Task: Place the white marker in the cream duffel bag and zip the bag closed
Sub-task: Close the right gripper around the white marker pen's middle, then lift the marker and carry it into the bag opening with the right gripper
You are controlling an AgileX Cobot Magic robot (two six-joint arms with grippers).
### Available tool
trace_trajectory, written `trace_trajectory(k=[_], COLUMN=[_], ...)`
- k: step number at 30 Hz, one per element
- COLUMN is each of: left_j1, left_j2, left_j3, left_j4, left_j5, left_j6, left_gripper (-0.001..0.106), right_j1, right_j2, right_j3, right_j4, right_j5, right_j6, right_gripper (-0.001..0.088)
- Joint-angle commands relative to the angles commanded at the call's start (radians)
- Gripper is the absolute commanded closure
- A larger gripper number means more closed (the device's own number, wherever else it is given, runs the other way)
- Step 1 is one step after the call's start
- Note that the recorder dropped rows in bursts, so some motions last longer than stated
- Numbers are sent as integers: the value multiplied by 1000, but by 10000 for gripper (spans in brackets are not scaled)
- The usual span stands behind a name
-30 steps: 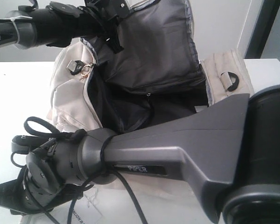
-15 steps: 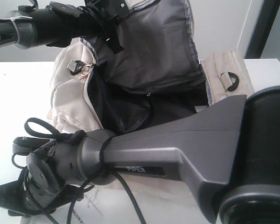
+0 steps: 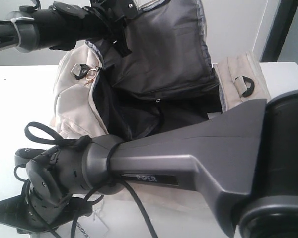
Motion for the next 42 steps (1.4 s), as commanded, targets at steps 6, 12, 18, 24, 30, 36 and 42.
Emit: trace_trajectory(k=[6,12,18,24,30,36,42], left_j1=[0,0,0,0,0,0,0], left_j2=[0,0,0,0,0,0,0], left_j3=[0,0,0,0,0,0,0], left_j4=[0,0,0,0,0,0,0], left_j5=[0,0,0,0,0,0,0], left_j6=[0,0,0,0,0,0,0], left_gripper=[1053,1053,1053,1053,1053,1053,1053], right_j1=[0,0,0,8,9,9,9], right_j2=[-55,-97,-130,-152,-212,-293,-351], right_j3=[0,0,5,29,113,193,279], right_j4=[-5,-5,-5,2,3,3,3], right_j5=[35,115,209,241,242,228,227], right_j6=[-7,-53,-109,-147,-161,-183,-188], right_gripper=[868,868,868,868,868,868,868])
